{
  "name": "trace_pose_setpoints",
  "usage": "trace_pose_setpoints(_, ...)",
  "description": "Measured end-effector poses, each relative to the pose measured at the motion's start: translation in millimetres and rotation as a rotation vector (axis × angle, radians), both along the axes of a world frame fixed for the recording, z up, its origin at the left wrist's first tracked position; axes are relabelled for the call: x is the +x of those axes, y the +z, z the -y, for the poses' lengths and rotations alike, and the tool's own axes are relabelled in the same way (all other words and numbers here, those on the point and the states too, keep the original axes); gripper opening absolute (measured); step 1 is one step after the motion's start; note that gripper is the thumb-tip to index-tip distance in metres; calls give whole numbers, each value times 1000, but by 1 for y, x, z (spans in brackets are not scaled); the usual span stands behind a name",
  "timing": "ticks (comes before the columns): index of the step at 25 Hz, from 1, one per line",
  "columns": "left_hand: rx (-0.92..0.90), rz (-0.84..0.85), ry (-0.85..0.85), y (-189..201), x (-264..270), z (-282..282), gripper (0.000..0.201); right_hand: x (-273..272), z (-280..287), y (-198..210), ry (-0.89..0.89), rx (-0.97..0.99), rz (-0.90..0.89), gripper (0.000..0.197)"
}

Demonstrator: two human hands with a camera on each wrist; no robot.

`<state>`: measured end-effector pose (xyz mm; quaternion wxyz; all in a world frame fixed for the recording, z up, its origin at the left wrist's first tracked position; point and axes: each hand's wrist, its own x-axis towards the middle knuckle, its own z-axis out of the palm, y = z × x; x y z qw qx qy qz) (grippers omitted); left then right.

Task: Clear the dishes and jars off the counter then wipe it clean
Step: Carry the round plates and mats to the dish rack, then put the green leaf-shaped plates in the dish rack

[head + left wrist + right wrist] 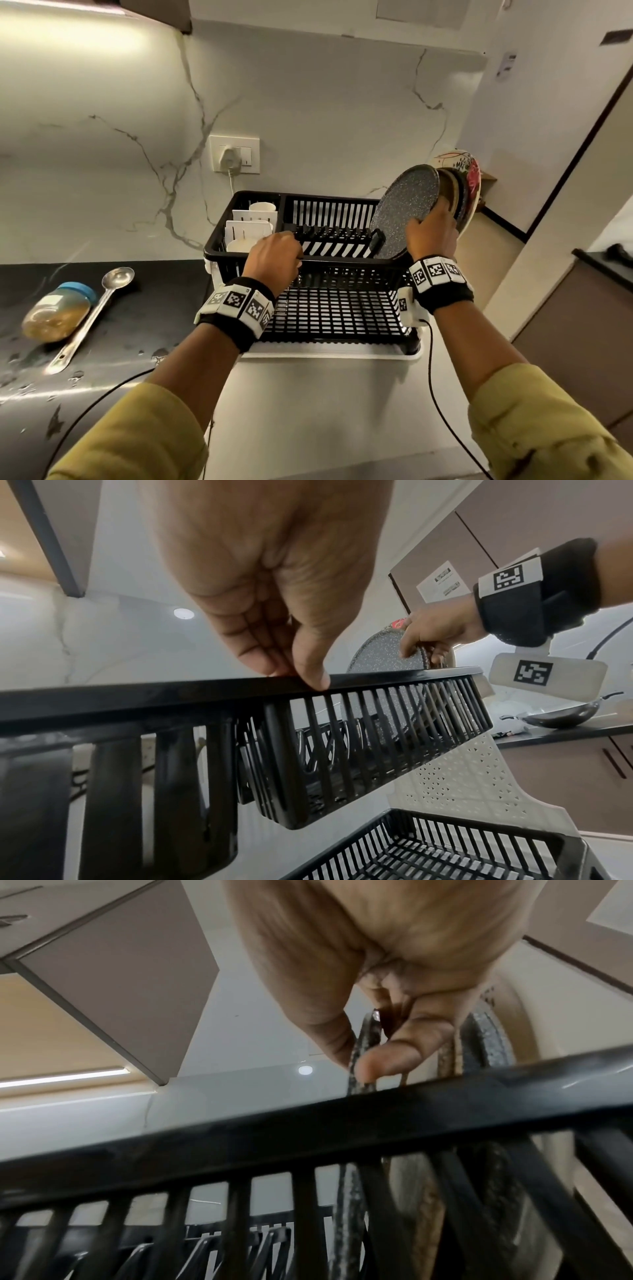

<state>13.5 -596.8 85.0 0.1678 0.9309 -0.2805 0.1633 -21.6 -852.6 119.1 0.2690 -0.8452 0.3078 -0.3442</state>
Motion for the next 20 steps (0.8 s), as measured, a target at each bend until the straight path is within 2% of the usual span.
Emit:
trace_pose_setpoints(3,-40,11,0,-3,-2,-2,15,-8,-12,-11,-85,-36,47,59)
trace_pose_setpoints(6,-136,-3,-1,-10,-12,-11,16,-18,-36,-26,-63,0,159,45)
trace_pose_setpoints(8,-187,-26,15,-23,-21,-29,18,-21,-66,-40,59,14,204,24)
trace_pose_setpoints(10,-227,-39,55,-41,-30,-54,16,-23,-108,-54,205,4,169,14)
trace_pose_setpoints(14,-319,-113,249,-66,-47,-116,15,-23,-205,-85,518,34,65,21)
trace_pose_setpoints(20,-382,-153,526,-91,-75,-252,19,-21,-364,-117,788,105,-109,27)
